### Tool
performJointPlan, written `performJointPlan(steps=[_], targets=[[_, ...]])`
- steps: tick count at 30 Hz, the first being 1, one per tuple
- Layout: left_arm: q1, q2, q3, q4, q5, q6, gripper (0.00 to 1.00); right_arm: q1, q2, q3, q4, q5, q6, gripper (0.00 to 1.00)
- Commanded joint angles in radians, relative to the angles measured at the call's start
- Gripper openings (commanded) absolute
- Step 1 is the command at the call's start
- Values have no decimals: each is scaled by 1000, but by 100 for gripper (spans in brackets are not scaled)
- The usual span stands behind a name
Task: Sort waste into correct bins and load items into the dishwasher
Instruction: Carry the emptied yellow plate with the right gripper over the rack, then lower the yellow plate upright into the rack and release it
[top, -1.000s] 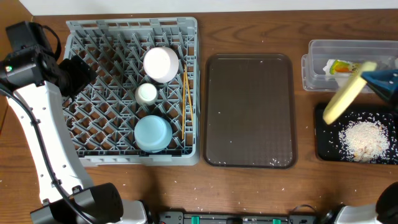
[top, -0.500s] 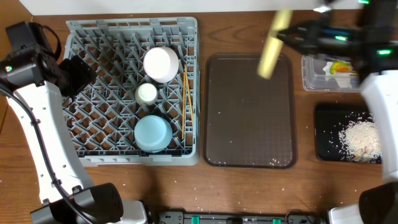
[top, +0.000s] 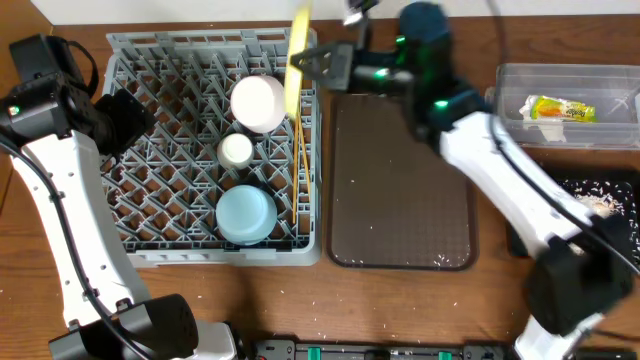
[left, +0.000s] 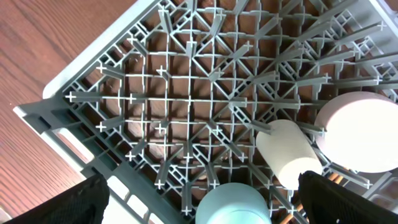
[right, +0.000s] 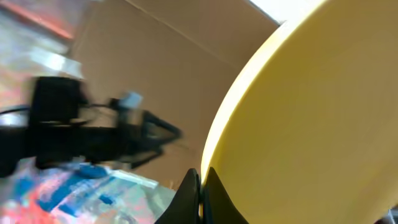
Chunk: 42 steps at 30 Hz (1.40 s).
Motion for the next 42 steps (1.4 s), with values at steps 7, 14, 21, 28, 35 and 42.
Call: performJointPlan(steps=[7,14,21,28,35,42], targets=[[3,3,8,-1,-8,-9,98,-6,170,3,144,-48,80,1],[3,3,8,-1,-8,-9,98,-7,167,3,58,-38,54,68],[3,3,8,-1,-8,-9,98,-66,59,35,-261,30,-95,95],[3,3,8,-1,-8,-9,98,-179,-222,53,-715,190,-350,99],[3,3,8,-1,-8,-9,98,-285,-500,51,-1214,409,-689,99],[3,3,8,-1,-8,-9,98,-249,-726,-67,-1446,612,-729,99]])
